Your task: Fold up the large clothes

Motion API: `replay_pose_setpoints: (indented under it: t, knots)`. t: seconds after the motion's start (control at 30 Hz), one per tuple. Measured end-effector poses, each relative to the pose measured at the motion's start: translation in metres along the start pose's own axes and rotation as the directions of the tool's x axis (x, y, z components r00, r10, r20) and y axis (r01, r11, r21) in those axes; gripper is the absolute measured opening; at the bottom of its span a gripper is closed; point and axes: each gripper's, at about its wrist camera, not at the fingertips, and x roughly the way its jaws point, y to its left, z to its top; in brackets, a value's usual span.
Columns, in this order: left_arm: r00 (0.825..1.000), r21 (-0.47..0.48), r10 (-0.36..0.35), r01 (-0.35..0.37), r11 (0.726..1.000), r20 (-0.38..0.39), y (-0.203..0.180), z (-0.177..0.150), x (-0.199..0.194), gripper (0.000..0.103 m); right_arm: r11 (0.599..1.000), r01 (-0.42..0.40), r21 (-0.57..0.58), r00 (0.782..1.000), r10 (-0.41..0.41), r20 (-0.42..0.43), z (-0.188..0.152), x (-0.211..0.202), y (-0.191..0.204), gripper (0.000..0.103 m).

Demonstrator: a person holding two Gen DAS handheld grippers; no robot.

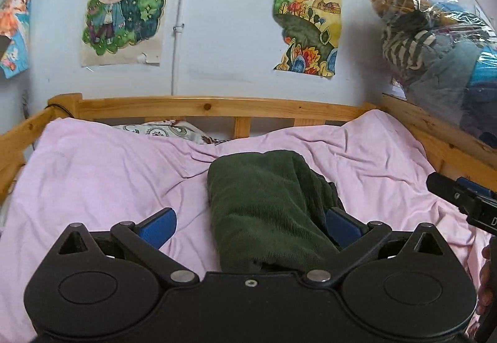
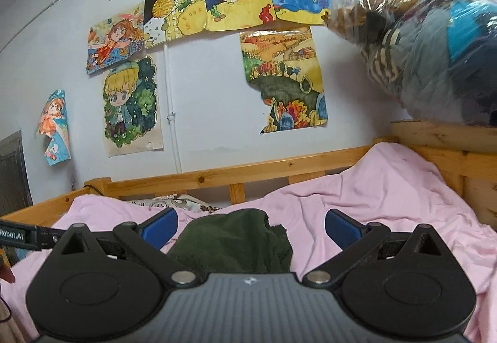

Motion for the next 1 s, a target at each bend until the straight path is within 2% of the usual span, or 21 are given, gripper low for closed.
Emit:
replay_pose_setpoints:
  t: [0.23, 0.33, 0.43, 0.53, 0.67, 0.77, 1.0]
  knots:
    - [1.000, -0.024, -0.002, 0.001, 1.000, -0.022, 0.002, -0.032, -0.025, 0.102, 0.995, 0.049, -0.083, 0.998, -0.047, 0.030, -0.038, -0.034, 0.009, 0.103]
    - [0.999, -0.047, 0.034, -0.036, 0.998, -0.025, 0.006, -0.049, -0.028, 0.102, 0.991, 0.060, -0.117, 0.998, -0.059, 0.008, -0.055, -0.039, 0.016, 0.103]
    - [0.996, -0.055, 0.083, -0.082, 0.995, 0.016, 0.008, -0.065, -0.030, 0.102, 0.989, 0.048, -0.136, 0.998, -0.053, -0.031, -0.069, -0.037, 0.022, 0.103]
    - [0.992, -0.028, 0.120, -0.119, 0.993, 0.041, 0.004, -0.081, -0.029, 0.102, 0.987, 0.049, -0.154, 0.996, -0.059, -0.061, -0.078, -0.032, 0.026, 0.103]
    - [0.993, 0.046, 0.114, -0.115, 0.992, 0.024, -0.004, -0.099, -0.019, 0.102, 0.987, 0.060, -0.152, 0.993, -0.074, -0.090, -0.086, -0.026, 0.027, 0.103]
    - [0.993, 0.058, 0.119, -0.118, 0.991, -0.009, -0.008, -0.103, -0.011, 0.102, 0.985, 0.063, -0.158, 0.992, -0.080, -0.101, -0.090, -0.026, 0.027, 0.103]
    - [0.992, 0.027, 0.121, -0.121, 0.992, -0.018, -0.004, -0.104, -0.008, 0.102, 0.987, 0.072, -0.143, 0.991, -0.087, -0.104, -0.090, -0.025, 0.024, 0.103]
